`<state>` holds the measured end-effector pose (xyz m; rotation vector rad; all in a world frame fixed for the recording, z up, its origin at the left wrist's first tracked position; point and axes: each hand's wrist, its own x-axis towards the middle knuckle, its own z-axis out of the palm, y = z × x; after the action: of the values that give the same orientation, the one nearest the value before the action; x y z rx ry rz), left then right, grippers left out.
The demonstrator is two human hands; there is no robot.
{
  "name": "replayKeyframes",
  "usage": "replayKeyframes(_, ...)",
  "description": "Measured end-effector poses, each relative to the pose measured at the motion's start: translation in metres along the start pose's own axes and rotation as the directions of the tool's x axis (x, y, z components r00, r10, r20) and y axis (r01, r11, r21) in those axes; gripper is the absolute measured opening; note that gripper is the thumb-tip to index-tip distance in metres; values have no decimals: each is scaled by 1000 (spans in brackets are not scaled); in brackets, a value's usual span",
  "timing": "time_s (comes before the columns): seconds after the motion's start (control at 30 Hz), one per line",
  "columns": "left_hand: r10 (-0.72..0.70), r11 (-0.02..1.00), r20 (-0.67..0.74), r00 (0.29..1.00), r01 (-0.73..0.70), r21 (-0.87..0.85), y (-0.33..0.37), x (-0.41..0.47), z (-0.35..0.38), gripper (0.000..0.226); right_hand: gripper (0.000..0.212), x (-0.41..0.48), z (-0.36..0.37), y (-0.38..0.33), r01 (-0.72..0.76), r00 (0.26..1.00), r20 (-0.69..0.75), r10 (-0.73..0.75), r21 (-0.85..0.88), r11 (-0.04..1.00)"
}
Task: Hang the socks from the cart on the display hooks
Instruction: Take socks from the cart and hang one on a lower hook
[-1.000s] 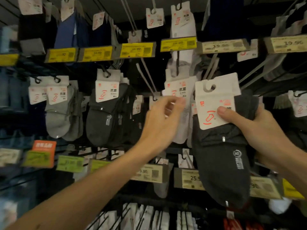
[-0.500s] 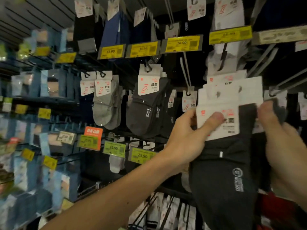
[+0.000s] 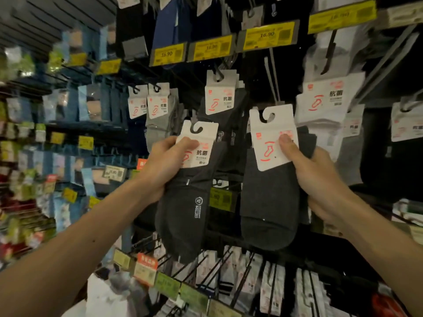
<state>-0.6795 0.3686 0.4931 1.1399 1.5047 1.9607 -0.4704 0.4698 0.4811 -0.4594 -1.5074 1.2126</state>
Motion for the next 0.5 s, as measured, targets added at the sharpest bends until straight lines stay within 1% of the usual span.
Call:
replayKeyframes(0.1, 87, 993, 14, 996, -88, 82, 5, 14, -16, 30, 20, 7, 18, 0, 13, 1000, 15, -13, 0, 1000)
replayKeyframes(0.13, 123, 986, 23, 992, -125, 113, 8, 20, -19, 32, 21, 10, 24, 1, 26, 999, 21, -26, -10, 1000)
replayKeyframes(0.2, 209, 962, 49, 977, -214, 167, 15, 32, -25, 24, 22, 17, 35, 1, 43, 999, 20, -42, -29, 999)
replayKeyframes(0.27, 277, 939, 115, 954, -294, 180, 26, 46, -29, 17, 25, 24, 46, 1, 48, 999, 2, -48, -36, 998)
replayKeyframes(0.4, 357, 895, 217, 908, -399, 197, 45, 73, -31, 34, 31, 37, 63, -3, 82, 996, -41, -84, -34, 996)
replayKeyframes(0.5, 416, 846, 288, 863, -483, 225, 51, 93, -30, 40, 30, 42, 68, -5, 104, 990, -92, -108, -50, 993)
